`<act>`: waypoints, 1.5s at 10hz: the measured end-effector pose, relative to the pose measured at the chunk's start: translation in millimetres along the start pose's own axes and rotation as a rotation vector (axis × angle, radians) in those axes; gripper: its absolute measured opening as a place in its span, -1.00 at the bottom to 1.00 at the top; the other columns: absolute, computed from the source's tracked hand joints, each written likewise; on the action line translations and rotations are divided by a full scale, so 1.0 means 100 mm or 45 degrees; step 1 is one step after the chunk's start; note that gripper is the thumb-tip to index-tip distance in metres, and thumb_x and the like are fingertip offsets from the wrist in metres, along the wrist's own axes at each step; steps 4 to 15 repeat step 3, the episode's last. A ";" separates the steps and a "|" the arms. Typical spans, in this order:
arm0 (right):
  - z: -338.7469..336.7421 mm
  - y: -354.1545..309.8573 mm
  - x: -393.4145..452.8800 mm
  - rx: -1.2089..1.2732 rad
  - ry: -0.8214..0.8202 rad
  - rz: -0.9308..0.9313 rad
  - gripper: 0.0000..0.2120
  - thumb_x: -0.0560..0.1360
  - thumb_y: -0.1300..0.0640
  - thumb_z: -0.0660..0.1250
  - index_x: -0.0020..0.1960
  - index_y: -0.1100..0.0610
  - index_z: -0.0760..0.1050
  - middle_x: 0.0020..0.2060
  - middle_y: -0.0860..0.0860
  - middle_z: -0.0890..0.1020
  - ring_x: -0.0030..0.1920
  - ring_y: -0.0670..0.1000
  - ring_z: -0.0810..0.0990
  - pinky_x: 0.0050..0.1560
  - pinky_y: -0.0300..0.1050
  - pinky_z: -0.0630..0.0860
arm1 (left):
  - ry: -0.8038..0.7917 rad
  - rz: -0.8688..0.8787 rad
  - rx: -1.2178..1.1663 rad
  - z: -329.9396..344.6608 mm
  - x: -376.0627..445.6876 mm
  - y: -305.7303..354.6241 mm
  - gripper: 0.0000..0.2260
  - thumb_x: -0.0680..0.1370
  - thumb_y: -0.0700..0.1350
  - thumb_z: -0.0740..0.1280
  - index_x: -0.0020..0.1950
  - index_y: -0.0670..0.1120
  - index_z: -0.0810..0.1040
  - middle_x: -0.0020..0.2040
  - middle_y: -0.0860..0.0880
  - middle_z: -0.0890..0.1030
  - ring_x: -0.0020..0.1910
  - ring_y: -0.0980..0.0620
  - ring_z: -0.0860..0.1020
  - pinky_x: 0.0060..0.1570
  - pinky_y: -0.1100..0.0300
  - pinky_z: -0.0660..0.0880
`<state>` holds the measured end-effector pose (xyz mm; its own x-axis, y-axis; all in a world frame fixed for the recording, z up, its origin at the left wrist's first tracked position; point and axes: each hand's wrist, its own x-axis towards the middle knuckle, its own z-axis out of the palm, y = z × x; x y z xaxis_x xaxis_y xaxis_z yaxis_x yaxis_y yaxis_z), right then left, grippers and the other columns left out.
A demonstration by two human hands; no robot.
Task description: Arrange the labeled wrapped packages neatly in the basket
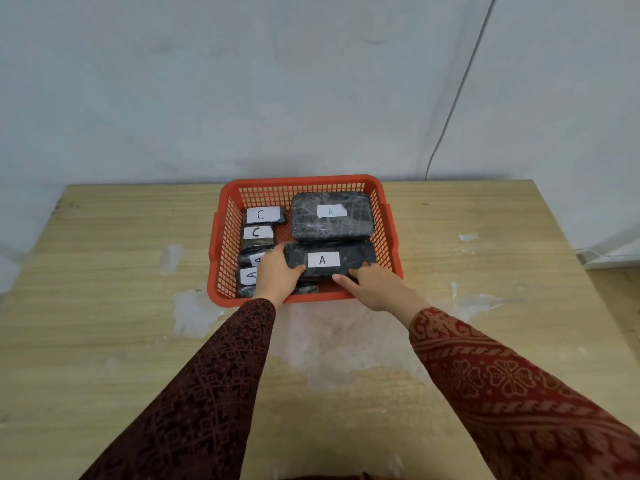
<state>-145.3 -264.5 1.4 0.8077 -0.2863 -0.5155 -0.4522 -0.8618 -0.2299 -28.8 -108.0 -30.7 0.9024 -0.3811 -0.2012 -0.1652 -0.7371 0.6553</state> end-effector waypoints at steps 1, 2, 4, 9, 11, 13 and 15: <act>-0.03 0.04 -0.07 0.017 0.044 -0.028 -0.35 0.56 -0.29 -0.03 0.39 0.17 0.37 0.39 0.22 0.41 0.35 0.20 0.41 0.29 0.10 0.42 | -0.084 0.027 0.065 -0.10 -0.04 0.05 -0.48 0.52 -0.15 0.36 0.44 -0.23 0.33 0.31 -0.25 0.52 0.29 -0.20 0.48 0.25 0.03 0.44; -0.12 0.06 -0.17 0.013 0.216 -0.154 -0.48 0.58 -0.13 0.14 0.42 0.16 0.32 0.35 0.15 0.46 0.32 0.16 0.44 0.28 0.06 0.44 | -0.140 0.110 0.176 -0.27 -0.14 0.12 -0.52 0.56 -0.16 0.27 0.46 -0.19 0.32 0.37 -0.23 0.45 0.32 -0.19 0.45 0.27 0.01 0.43; -0.18 0.05 -0.24 -0.023 0.298 -0.247 -0.50 0.57 -0.04 0.20 0.43 0.16 0.29 0.37 0.14 0.44 0.35 0.16 0.41 0.33 0.05 0.39 | -0.080 0.169 0.266 -0.37 -0.25 0.16 -0.54 0.57 -0.13 0.25 0.46 -0.16 0.33 0.36 -0.21 0.46 0.29 -0.18 0.47 0.23 -0.03 0.47; -0.18 0.05 -0.24 -0.023 0.298 -0.247 -0.50 0.57 -0.04 0.20 0.43 0.16 0.29 0.37 0.14 0.44 0.35 0.16 0.41 0.33 0.05 0.39 | -0.080 0.169 0.266 -0.37 -0.25 0.16 -0.54 0.57 -0.13 0.25 0.46 -0.16 0.33 0.36 -0.21 0.46 0.29 -0.18 0.47 0.23 -0.03 0.47; -0.18 0.05 -0.24 -0.023 0.298 -0.247 -0.50 0.57 -0.04 0.20 0.43 0.16 0.29 0.37 0.14 0.44 0.35 0.16 0.41 0.33 0.05 0.39 | -0.080 0.169 0.266 -0.37 -0.25 0.16 -0.54 0.57 -0.13 0.25 0.46 -0.16 0.33 0.36 -0.21 0.46 0.29 -0.18 0.47 0.23 -0.03 0.47; -0.18 0.05 -0.24 -0.023 0.298 -0.247 -0.50 0.57 -0.04 0.20 0.43 0.16 0.29 0.37 0.14 0.44 0.35 0.16 0.41 0.33 0.05 0.39 | -0.080 0.169 0.266 -0.37 -0.25 0.16 -0.54 0.57 -0.13 0.25 0.46 -0.16 0.33 0.36 -0.21 0.46 0.29 -0.18 0.47 0.23 -0.03 0.47; -0.18 0.05 -0.24 -0.023 0.298 -0.247 -0.50 0.57 -0.04 0.20 0.43 0.16 0.29 0.37 0.14 0.44 0.35 0.16 0.41 0.33 0.05 0.39 | -0.080 0.169 0.266 -0.37 -0.25 0.16 -0.54 0.57 -0.13 0.25 0.46 -0.16 0.33 0.36 -0.21 0.46 0.29 -0.18 0.47 0.23 -0.03 0.47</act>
